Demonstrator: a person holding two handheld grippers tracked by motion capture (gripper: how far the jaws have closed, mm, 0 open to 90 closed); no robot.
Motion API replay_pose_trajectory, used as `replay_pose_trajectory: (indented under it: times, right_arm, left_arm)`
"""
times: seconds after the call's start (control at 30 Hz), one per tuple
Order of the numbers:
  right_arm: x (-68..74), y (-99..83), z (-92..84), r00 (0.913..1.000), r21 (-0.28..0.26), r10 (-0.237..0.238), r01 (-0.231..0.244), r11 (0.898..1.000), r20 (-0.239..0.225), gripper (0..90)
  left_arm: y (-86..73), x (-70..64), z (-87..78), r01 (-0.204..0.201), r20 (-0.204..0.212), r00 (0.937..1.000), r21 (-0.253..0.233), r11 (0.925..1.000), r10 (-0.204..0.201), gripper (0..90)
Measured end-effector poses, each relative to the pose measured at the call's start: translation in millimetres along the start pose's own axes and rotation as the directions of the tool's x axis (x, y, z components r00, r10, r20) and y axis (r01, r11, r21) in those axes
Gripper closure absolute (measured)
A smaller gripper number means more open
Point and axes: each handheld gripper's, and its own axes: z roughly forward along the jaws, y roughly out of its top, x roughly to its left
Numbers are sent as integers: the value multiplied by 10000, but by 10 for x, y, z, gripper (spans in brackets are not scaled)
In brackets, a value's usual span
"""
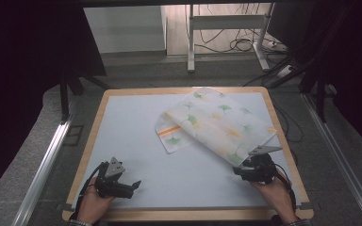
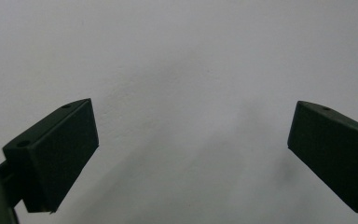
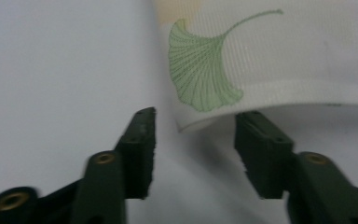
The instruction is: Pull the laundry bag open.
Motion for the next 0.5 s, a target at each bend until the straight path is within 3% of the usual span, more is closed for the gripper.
replay_pose_trajectory:
  times: [0.07, 0.13, 0.2, 0.4, 0.5]
  right_arm:
    - [20, 39, 3, 10000, -39, -10, 10, 10000, -76, 705]
    - [33, 53, -4, 9999, -128, -117, 116, 9999, -109, 754]
    - [81, 121, -69, 9990, -307, -435, 431, 9986, -105, 876]
    - [135, 257, -173, 9982, -692, -507, 484, 9964, -317, 885]
    - [155, 399, -293, 9973, -1099, -327, 253, 9936, -654, 885]
  left_arm:
    - [1, -1, 3, -16, -15, 10000, 16, 10000, 16, 14]
    - [1, -3, 2, -28, -22, 10000, 21, 10000, 28, 15]
    - [5, -8, 1, 17, -13, 10000, 1, 10000, -17, 15]
    - [33, -47, 10, 48, 326, 9995, 76, 10000, -50, 10]
    - [71, -110, 23, -187, 557, 9983, 132, 9997, 180, 20]
